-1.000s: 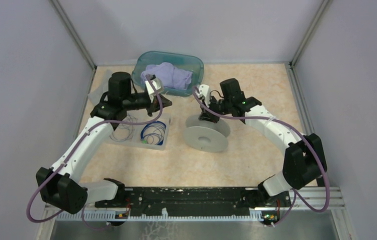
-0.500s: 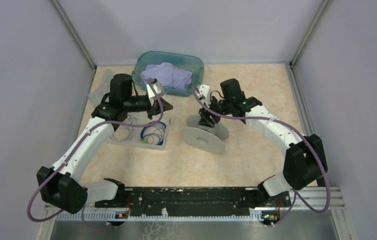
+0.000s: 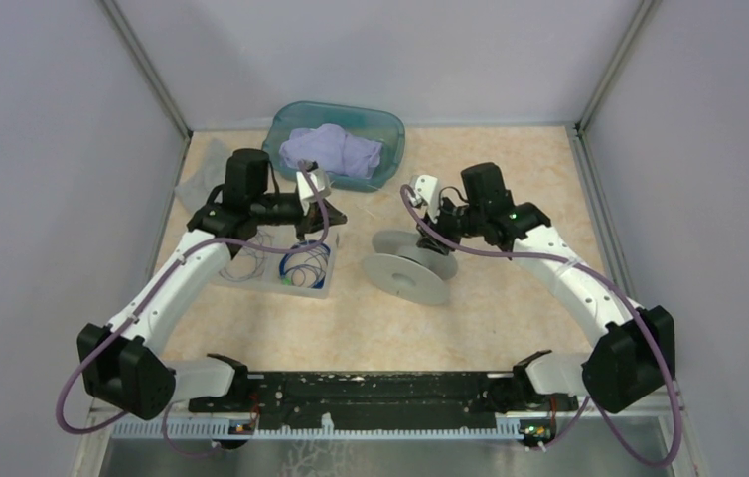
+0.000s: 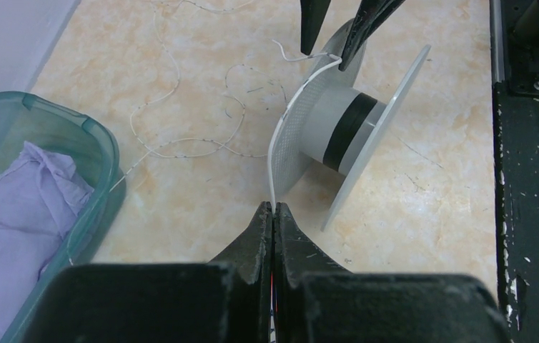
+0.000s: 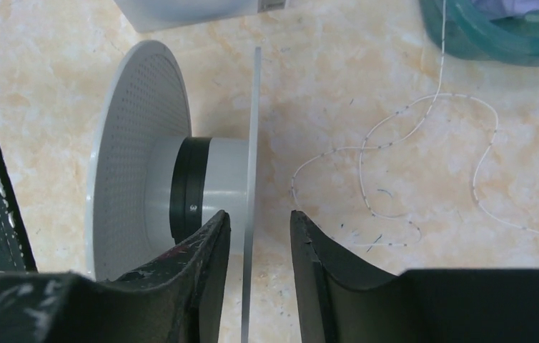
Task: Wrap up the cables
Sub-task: Place the cable reel at the center of the board, then wrap the cable around the cable reel.
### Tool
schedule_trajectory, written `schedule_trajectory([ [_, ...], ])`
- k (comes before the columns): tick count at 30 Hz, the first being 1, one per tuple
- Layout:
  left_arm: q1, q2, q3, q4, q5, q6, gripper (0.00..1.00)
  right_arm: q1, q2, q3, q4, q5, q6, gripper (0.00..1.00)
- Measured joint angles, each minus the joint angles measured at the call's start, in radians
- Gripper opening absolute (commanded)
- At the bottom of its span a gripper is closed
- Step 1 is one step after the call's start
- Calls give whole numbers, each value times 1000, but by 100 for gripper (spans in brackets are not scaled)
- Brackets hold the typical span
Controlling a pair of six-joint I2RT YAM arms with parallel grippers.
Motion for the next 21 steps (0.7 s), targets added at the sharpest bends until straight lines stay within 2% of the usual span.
schedule_trajectory([
  [8, -53, 45, -9, -39, -15, 47, 0, -11, -4, -53, 5, 4, 8, 11],
  [13, -68, 69, -10, -59, -19, 63, 0, -11, -4, -63, 43, -8, 29, 1],
  [21, -73, 78, -13, -99, -33, 108, 0, -1, -4, -77, 89, -9, 65, 0],
])
